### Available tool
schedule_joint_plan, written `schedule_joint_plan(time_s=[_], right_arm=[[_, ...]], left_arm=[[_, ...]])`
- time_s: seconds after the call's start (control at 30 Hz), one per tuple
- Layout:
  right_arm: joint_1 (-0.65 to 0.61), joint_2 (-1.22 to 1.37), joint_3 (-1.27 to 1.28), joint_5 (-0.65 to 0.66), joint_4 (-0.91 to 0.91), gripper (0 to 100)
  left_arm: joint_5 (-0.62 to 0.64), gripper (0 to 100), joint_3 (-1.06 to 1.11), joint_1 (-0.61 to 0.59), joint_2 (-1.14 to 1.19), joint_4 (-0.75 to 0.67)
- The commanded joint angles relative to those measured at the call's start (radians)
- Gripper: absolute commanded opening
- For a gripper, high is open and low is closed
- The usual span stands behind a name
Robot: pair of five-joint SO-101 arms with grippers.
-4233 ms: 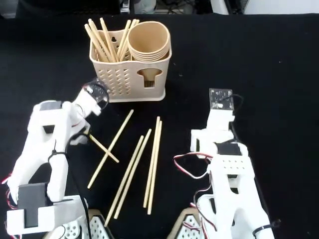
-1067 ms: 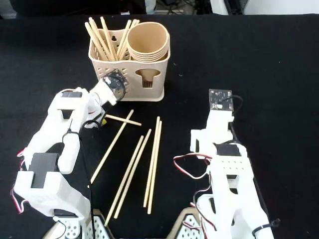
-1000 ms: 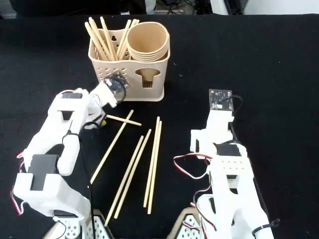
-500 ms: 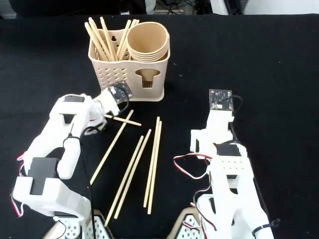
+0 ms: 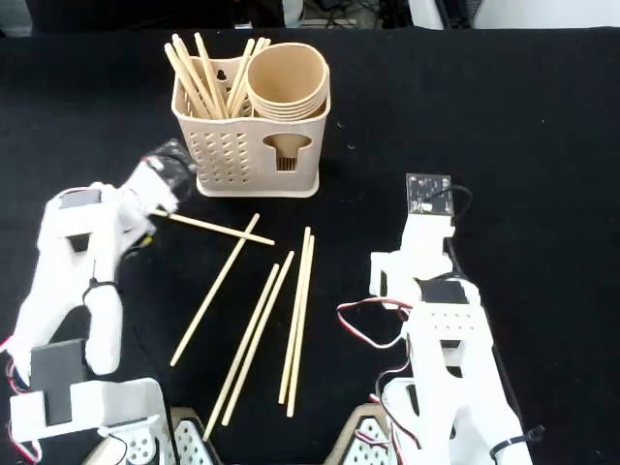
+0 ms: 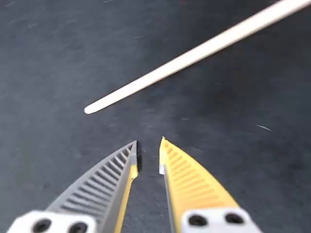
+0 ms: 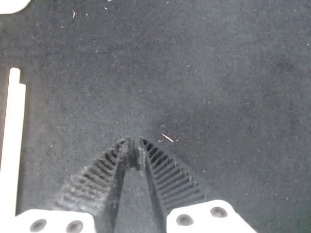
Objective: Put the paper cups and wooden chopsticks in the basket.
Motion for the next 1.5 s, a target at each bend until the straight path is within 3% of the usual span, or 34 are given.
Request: schedule_joint_plan(time_s=[0.0,0.1,0.4,0.67,0.83,1.13,1.47], right_arm=[[0.003,-0.031,-0.005,-0.002,-0.018,1.5],[0.003,-0.03,-0.005,-0.002,-0.018,1.5],[0.003,-0.028,-0.005,-0.002,-0.018,1.5],[0.003,-0.033,-0.005,-0.002,-0.018,1.5],[0.003,-0.033,-0.008,-0.002,-0.018,1.5],[0.003,-0.033,-0.013,-0.002,-0.018,1.5],[0.003,-0.033,-0.013,-0.002,-0.018,1.5]], left_arm=[[0.199,9,-0.025,-0.045,0.003,-0.118],[0.338,3,-0.07,-0.05,0.08,-0.189],[0.807,3,-0.412,-0.042,0.365,-0.21],[0.816,3,-0.466,0.044,0.509,-0.216],[0.701,3,-0.458,0.077,0.543,-0.204],[0.687,3,-0.444,0.074,0.471,0.092],[0.675,3,-0.398,0.104,0.42,0.325]])
